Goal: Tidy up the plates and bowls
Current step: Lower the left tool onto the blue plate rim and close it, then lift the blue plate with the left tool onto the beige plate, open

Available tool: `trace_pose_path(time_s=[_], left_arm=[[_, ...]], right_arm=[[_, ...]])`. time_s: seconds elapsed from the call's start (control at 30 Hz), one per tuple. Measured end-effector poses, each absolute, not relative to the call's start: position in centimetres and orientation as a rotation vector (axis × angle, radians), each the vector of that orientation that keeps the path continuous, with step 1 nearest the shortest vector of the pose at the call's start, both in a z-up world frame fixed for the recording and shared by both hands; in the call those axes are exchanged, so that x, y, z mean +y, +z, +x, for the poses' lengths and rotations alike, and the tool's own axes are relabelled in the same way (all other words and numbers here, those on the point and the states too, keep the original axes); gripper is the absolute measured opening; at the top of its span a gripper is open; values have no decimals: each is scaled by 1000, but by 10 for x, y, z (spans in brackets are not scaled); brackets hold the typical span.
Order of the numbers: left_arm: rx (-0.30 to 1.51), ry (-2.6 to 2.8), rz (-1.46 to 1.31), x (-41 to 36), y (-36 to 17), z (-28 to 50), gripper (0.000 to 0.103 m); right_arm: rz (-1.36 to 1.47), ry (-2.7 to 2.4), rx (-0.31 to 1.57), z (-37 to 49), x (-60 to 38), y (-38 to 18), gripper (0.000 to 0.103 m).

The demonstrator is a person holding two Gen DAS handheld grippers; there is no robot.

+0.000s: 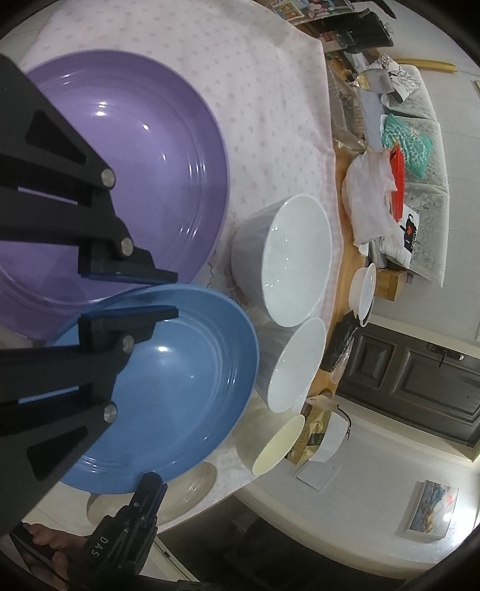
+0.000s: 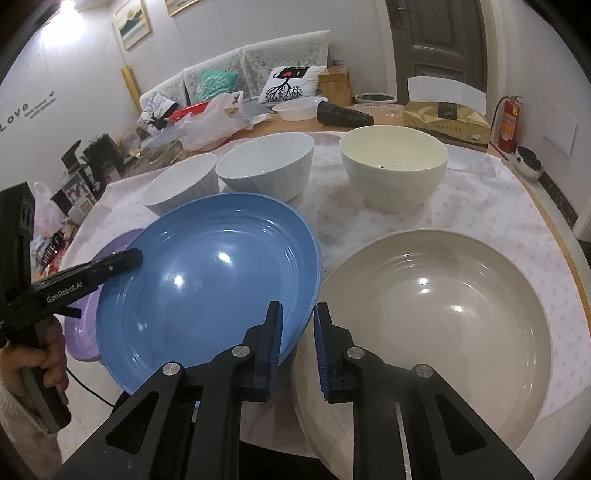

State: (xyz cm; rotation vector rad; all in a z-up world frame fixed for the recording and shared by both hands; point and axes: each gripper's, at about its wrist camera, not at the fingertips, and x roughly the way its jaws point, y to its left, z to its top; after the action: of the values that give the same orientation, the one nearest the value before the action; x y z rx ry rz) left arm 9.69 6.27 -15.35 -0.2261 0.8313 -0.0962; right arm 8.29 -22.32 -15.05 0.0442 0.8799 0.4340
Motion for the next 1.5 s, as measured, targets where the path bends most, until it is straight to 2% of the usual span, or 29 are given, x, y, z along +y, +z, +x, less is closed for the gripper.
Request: trace_pose_path(time_s=[0.5,0.9,1.2,1.5], left_arm=[[800,-102,-176,42,-132,91,9],[795,-229,-8,-55,-109,99,9],[842,-293,87,-132,-121,109,9],[895,-268,123,-148,-139,119,9]], right_arm=[[84,411,813,73,-242,-137,12],[178,253,737,45,-326,-128,12],[234,150,722,35,-390,-136,12],[241,153,770,42,-407,-156,12]])
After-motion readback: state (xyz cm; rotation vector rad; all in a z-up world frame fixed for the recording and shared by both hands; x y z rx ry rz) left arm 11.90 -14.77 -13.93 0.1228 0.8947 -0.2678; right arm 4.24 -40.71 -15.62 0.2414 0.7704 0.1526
